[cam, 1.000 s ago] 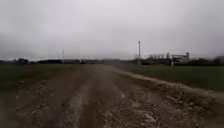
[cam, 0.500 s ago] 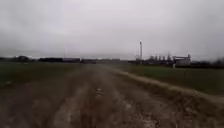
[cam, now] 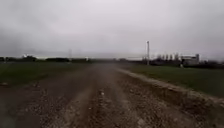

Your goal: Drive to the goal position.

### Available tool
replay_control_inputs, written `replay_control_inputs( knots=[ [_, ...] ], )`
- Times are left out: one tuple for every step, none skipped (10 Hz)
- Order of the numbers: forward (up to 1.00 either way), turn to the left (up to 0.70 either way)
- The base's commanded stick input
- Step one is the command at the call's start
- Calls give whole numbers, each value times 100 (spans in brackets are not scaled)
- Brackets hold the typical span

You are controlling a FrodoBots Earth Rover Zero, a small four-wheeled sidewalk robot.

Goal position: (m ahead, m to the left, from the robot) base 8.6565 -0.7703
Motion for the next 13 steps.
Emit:
replay_control_inputs(
  knots=[
    [85,2],
    [85,2],
    [85,2],
    [85,2],
    [85,2],
    [85,2],
    [85,0],
    [85,0],
    [85,0],
    [85,0],
    [85,0],
    [85,0],
    [85,0]
  ],
)
